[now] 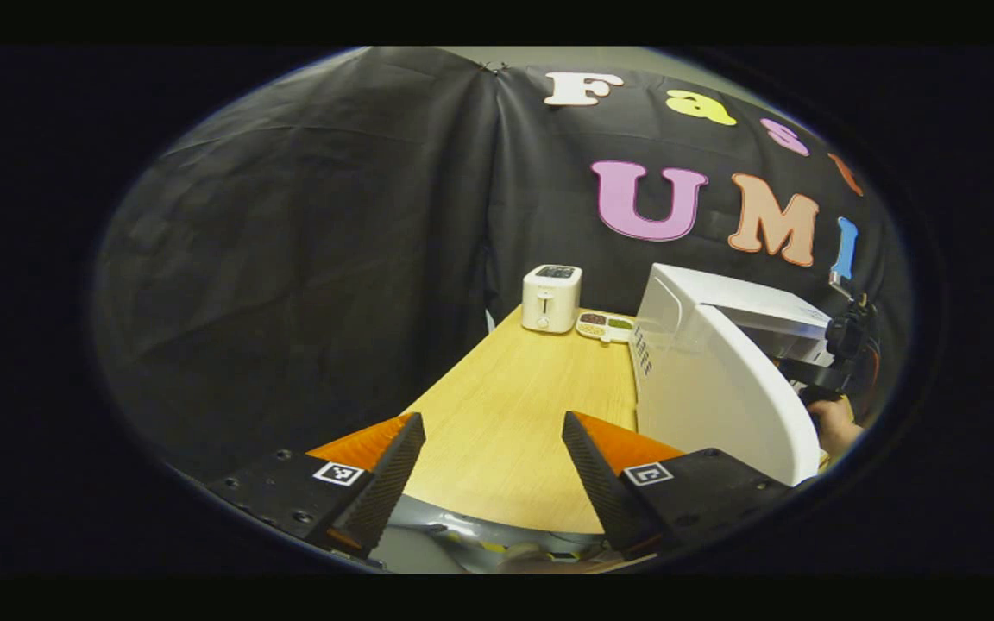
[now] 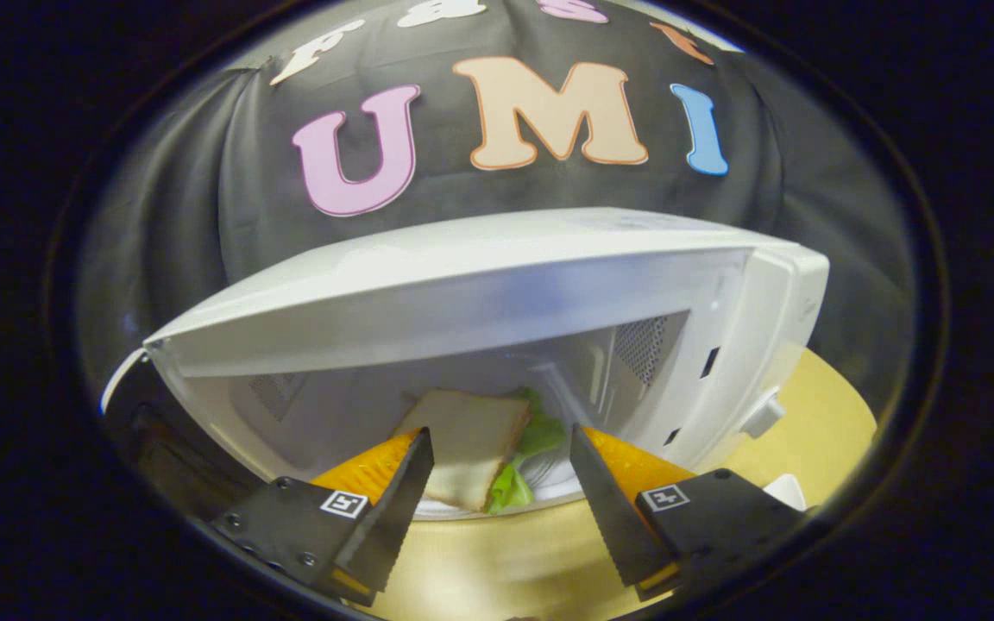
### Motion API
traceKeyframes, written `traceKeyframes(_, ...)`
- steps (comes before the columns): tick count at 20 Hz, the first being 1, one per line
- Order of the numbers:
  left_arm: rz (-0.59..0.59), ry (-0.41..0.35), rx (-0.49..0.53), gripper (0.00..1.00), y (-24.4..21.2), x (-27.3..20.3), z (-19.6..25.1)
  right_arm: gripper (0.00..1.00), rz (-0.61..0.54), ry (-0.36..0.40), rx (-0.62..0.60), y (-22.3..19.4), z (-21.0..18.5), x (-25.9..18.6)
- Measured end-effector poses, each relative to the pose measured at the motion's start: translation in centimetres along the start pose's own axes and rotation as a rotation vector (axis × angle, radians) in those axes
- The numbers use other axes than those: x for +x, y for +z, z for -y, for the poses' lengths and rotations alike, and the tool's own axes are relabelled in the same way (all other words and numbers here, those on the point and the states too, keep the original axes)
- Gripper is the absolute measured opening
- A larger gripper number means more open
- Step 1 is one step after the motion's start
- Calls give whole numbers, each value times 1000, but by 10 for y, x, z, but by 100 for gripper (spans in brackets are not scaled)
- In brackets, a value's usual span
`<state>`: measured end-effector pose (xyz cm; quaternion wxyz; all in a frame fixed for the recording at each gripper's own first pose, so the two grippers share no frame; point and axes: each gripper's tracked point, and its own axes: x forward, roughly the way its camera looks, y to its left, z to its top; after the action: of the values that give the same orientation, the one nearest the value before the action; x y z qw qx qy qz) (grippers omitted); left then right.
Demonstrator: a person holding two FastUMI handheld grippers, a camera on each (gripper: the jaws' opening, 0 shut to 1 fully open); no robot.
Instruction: Open the microwave oven with the left hand, put the food in, and close the microwave oven.
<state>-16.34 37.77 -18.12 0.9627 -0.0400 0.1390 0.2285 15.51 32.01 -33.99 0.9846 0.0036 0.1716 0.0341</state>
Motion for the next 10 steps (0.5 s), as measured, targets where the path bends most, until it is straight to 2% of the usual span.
traceKeyframes(1,-1,-12,-4,92,0,0,2,98,3,10,-2,5,-2,-10)
traceKeyframes(3,-9,-30,-2,86,-2,-1,6,98,17,43,1,15,-11,-28)
traceKeyframes(6,-4,-57,20,71,0,-4,13,98,72,68,-32,38,-16,-59)
traceKeyframes(7,1,-69,35,63,1,-6,16,92,80,74,-35,42,-18,-67)
traceKeyframes(8,8,-80,50,61,2,-7,18,98,89,79,-33,47,-19,-77)
traceKeyframes(9,12,-89,64,58,3,-8,21,98,98,77,-29,51,-16,-85)
traceKeyframes(10,12,-103,79,50,4,-8,24,98,105,74,-27,56,-14,-95)
